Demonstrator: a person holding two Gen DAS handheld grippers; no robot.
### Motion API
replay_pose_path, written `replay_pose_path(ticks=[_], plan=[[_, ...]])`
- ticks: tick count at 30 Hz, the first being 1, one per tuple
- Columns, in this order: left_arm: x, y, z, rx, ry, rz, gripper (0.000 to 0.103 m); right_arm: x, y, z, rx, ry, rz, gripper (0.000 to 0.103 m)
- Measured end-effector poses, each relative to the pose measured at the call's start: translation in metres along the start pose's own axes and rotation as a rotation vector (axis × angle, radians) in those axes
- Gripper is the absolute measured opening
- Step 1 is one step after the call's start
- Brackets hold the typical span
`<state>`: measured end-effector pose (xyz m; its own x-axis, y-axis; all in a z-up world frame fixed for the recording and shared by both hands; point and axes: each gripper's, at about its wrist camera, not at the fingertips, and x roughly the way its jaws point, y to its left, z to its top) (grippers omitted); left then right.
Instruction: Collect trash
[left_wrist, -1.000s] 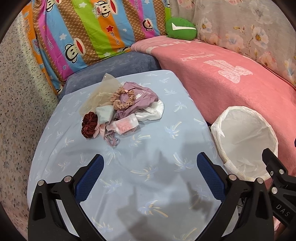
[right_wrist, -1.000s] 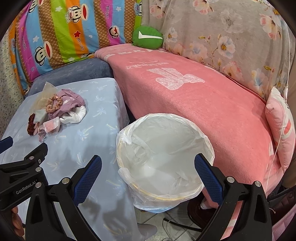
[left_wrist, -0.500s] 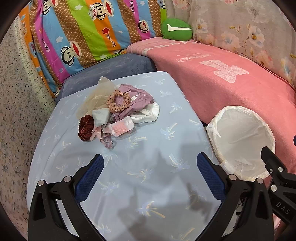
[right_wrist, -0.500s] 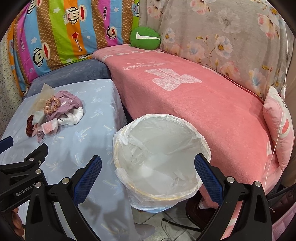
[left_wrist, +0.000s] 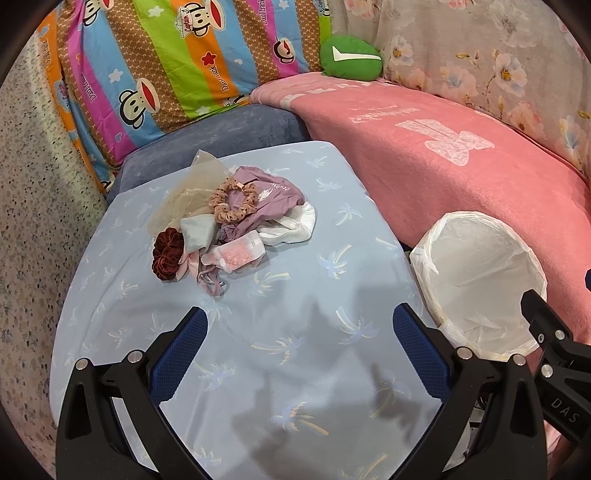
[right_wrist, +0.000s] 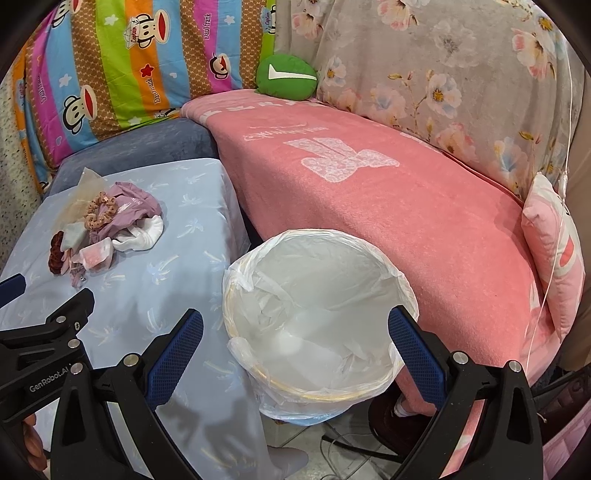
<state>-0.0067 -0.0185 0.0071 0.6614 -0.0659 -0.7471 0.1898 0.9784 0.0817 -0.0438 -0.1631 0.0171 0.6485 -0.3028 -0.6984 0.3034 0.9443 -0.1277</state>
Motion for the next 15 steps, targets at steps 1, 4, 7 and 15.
replay_pose_path(ticks=[1, 4, 7, 15], plan=[[0.0, 0.001, 0.0, 0.0, 0.0, -0.003, 0.096, 0.0, 0.0, 0.0, 0.0, 0.0, -0.001, 0.097], [0.0, 0.002, 0.0, 0.002, 0.001, -0.007, 0.096, 0.001, 0.0, 0.001, -0.002, -0.001, -0.001, 0.097], [0.001, 0.002, 0.001, 0.004, 0.0, -0.007, 0.096, 0.001, 0.002, 0.001, -0.005, 0.0, -0.003, 0.097], [0.009, 0.009, 0.002, -0.01, 0.017, -0.007, 0.096, 0.004, 0.011, 0.004, -0.012, 0.006, -0.011, 0.097]])
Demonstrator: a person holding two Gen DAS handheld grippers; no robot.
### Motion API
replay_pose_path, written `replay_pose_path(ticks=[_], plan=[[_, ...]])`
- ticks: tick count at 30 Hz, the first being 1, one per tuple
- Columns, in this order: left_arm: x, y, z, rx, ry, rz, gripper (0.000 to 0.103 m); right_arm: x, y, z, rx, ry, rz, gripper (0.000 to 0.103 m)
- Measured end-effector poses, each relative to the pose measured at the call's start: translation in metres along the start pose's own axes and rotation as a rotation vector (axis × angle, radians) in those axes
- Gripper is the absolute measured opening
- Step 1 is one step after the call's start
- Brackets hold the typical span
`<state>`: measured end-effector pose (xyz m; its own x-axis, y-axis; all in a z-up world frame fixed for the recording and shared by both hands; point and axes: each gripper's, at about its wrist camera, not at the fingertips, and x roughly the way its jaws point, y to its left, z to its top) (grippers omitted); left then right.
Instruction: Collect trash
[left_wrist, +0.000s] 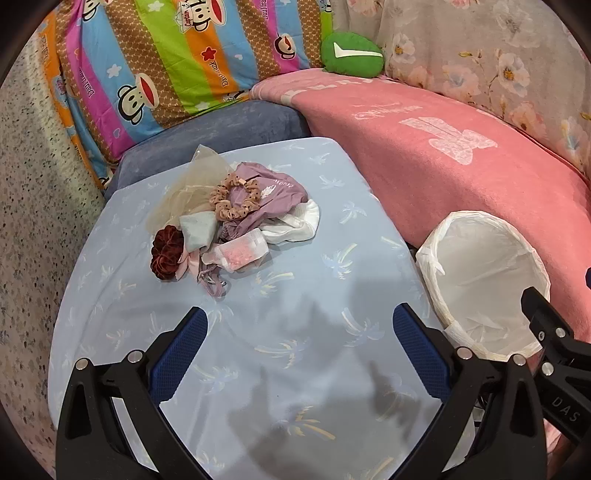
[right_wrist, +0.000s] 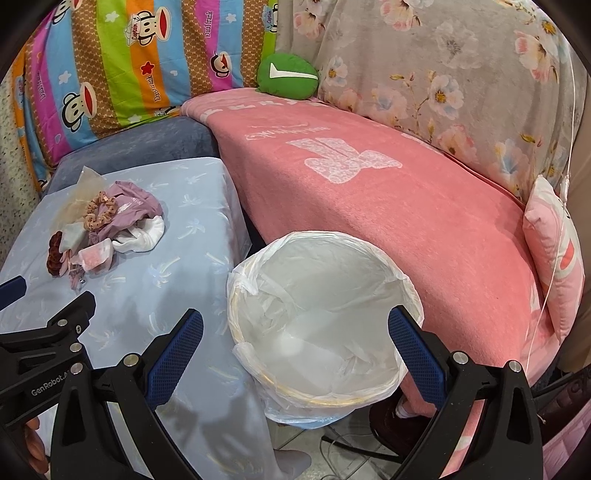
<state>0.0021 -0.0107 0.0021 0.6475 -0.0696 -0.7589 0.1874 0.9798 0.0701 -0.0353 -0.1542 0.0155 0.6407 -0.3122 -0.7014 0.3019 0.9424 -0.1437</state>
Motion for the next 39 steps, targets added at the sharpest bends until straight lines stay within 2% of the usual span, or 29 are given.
replay_pose_path(ticks=[10, 18, 21, 31, 34, 39], plan=[[0.009, 0.016, 0.004, -0.013, 0.005, -0.021, 0.096, 0.008, 0.017, 0.007, 0.007, 0.0, 0.001, 0.097], [0.027, 0.057, 0.015, -0.066, -0.026, 0.005, 0.096, 0.02, 0.047, 0.02, -0.011, -0.007, 0.022, 0.097], [0.036, 0.081, 0.018, -0.095, -0.037, 0.017, 0.096, 0.025, 0.061, 0.026, -0.011, -0.016, 0.048, 0.097], [0.073, 0.154, 0.022, -0.175, 0.011, 0.073, 0.096, 0.048, 0.127, 0.039, -0.026, 0.0, 0.2, 0.097], [0.084, 0.173, 0.023, -0.211, 0.021, 0.05, 0.096, 0.056, 0.146, 0.042, -0.033, 0.008, 0.232, 0.097], [0.104, 0.187, 0.024, -0.201, 0.033, 0.004, 0.096, 0.073, 0.174, 0.047, -0.043, 0.039, 0.277, 0.097]])
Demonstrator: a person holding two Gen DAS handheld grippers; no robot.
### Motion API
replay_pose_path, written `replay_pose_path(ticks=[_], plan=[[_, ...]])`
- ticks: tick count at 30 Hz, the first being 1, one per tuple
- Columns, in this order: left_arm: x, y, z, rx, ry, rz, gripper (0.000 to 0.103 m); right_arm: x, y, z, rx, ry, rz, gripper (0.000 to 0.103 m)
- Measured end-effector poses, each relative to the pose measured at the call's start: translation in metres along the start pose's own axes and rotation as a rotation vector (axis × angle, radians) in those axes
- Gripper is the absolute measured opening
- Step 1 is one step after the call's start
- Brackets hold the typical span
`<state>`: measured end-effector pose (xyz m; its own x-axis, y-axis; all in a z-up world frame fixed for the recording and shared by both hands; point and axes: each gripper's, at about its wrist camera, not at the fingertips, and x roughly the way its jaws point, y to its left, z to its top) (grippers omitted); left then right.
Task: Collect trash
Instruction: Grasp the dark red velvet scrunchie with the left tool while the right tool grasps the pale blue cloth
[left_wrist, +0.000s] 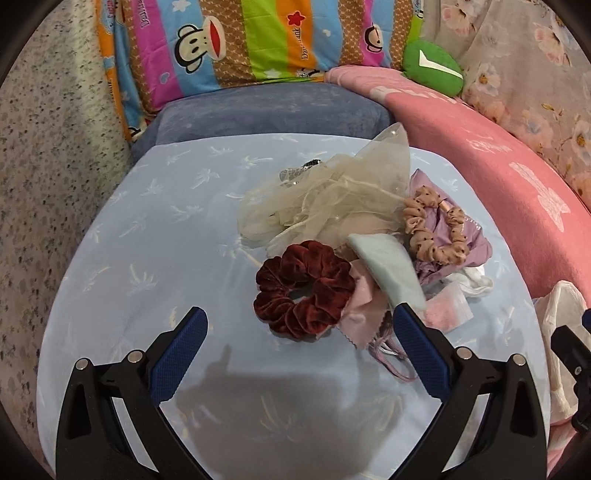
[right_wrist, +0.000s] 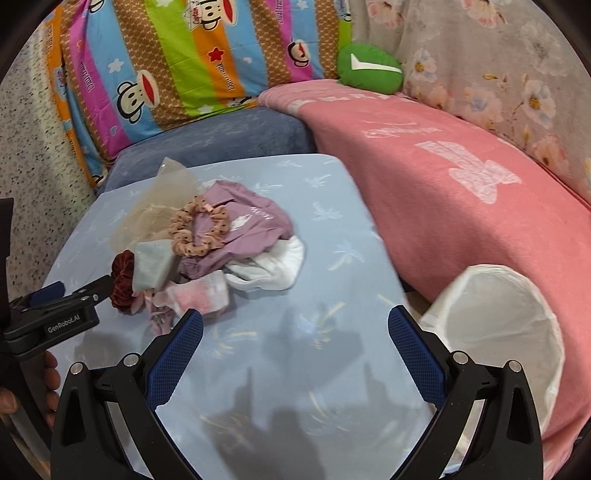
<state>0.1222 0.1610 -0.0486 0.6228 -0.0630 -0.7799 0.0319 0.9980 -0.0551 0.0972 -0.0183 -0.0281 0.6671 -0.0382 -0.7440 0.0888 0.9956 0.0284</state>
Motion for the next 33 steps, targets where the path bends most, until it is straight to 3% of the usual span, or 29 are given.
replay_pose_path(ticks=[4, 9, 14, 17, 26, 28, 30, 33], plan=[[0.015, 0.009, 0.002, -0.001, 0.024, -0.061, 0.086, 0.016, 0.015, 0.004, -0.007, 0.019, 0.029, 0.096], [0.03, 0.014, 0.001, -0.016, 0.072, -0.151, 0.069, 0.036, 0.03, 0.007, 0.01, 0.064, 0.083, 0.082], [0.031, 0.014, -0.002, -0.017, 0.1, -0.243, 0.031, 0.043, 0.051, 0.01, -0.012, 0.074, 0.135, 0.07], [0.028, 0.016, -0.002, -0.011, 0.095, -0.256, 0.021, 0.048, 0.068, 0.012, -0.024, 0.089, 0.178, 0.066], [0.019, 0.026, 0.006, -0.028, 0.079, -0.264, 0.017, 0.075, 0.101, 0.022, -0.004, 0.169, 0.284, 0.044], [0.016, 0.029, 0.008, -0.033, 0.071, -0.263, 0.017, 0.084, 0.106, 0.022, -0.004, 0.201, 0.301, 0.033], [0.013, 0.031, 0.011, -0.036, 0.064, -0.256, 0.017, 0.088, 0.11, 0.021, 0.0, 0.225, 0.319, 0.013], [0.007, 0.033, 0.013, -0.037, 0.05, -0.248, 0.017, 0.084, 0.112, 0.019, -0.009, 0.213, 0.325, 0.005]])
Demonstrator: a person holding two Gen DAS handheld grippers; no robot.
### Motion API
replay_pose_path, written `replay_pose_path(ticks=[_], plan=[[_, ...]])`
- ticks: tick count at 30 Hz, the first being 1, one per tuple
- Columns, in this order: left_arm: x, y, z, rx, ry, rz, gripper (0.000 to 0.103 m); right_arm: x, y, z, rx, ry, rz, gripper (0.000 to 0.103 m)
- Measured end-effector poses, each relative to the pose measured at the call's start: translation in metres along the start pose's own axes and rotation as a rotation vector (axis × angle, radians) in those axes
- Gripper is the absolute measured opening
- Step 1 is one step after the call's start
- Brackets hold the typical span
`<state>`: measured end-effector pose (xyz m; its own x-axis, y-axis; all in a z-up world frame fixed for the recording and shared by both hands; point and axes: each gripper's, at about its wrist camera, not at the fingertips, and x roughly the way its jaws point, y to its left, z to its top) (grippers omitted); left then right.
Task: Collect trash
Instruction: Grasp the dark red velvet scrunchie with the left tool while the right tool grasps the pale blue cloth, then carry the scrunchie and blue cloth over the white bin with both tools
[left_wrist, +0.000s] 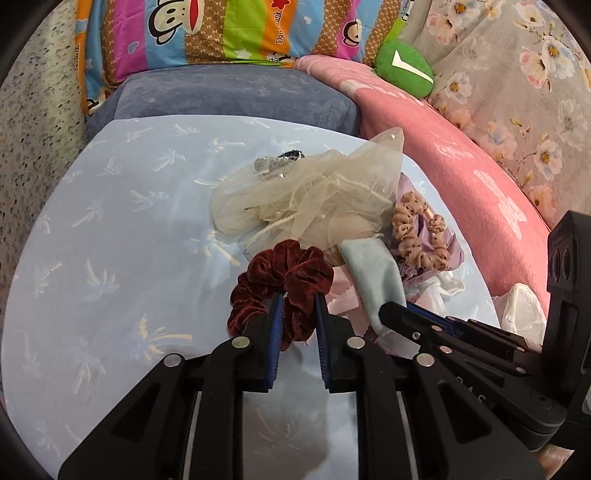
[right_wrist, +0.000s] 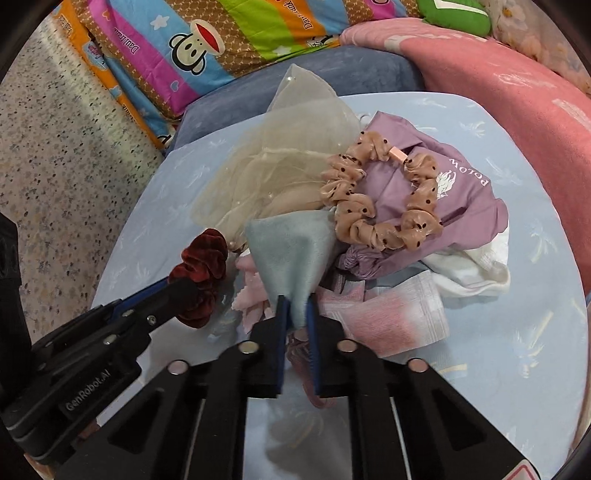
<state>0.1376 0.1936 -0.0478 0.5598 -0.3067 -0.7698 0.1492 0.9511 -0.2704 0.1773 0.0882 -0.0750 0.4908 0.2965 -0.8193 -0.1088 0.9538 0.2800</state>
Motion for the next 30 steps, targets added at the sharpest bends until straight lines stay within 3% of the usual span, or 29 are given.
replay_pose_path(ticks=[8, 16, 30], plan=[[-0.017, -0.012, 0.002, 0.002, -0.029, 0.001, 0.017, -0.042, 0.002, -0.005, -0.015, -0.077, 0.006, 0.004], [-0.04, -0.051, 0.002, 0.055, -0.071, -0.038, 0.017, -0.107, -0.005, -0.011, -0.001, -0.185, 0.009, 0.004], [-0.052, -0.153, -0.013, 0.209, -0.094, -0.155, 0.017, -0.21, -0.09, -0.047, 0.12, -0.344, -0.081, 0.004]])
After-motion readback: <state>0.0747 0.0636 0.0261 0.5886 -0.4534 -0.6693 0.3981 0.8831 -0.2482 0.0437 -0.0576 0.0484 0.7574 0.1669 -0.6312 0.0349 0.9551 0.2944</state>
